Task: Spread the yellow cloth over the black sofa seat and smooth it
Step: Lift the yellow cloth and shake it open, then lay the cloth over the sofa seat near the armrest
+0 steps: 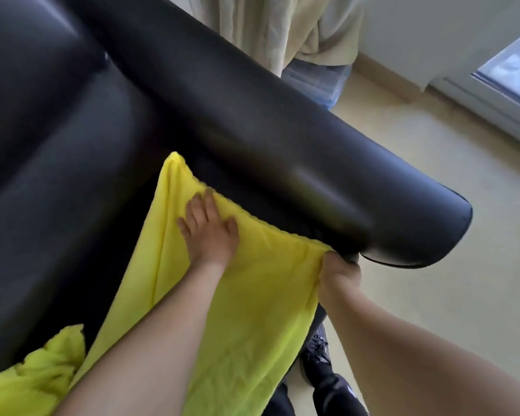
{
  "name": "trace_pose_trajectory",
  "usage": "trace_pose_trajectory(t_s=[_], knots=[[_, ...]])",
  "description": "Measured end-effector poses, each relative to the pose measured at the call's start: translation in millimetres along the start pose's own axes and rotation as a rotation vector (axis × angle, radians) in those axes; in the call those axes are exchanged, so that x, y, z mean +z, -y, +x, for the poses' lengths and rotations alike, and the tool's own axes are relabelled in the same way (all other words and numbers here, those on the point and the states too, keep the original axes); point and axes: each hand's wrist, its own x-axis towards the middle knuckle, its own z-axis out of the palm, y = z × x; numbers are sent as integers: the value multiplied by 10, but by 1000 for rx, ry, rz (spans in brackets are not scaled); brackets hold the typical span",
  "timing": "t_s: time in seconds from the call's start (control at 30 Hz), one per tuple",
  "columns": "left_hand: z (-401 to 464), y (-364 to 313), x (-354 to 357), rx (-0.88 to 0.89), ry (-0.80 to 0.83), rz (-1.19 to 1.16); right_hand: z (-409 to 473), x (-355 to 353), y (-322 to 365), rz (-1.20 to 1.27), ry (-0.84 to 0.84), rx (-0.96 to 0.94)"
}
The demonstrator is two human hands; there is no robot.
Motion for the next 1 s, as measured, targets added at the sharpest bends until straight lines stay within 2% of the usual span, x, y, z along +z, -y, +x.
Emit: trace_pose_trajectory(t_s=[0.07,0.13,0.27,0.4,0.47,0.5,0.6,0.67,0.77,0.83,0.9,1.0], knots=[[-37,-21,58,-112,103,6,-19,-58,-58,142,8,77],[-2,-56,73,-121,174,59,35,-127,-61,144,-44,49],[176,-152,34,-47,265,95,196,-174,40,50,-204,-91],[329,-245,-94,-40,388,61,164,-142,102,-121,-282,4],[307,-133,-180,19,367,-1,9,-149,65,-247,-339,-44],[275,-39,-226,64,301,-40,-109,-147,18,-313,-343,-103],[131,261,-340,119,14,-89,-416,-91,-196,-413,-258,-251],[54,414,-379,27,-88,-66,-558,7,-254,-524,-152,-387],[24,610,-455,-297,10,-151,-744,335,-144,-631,99,-743],[32,706,-495,-450,89,-211,-785,616,55,-713,218,-913],[72,793,-503,-456,98,-178,-781,907,307,-910,252,-975],[216,916,-433,-479,84,-265,-748,1277,585,-1123,155,-948]])
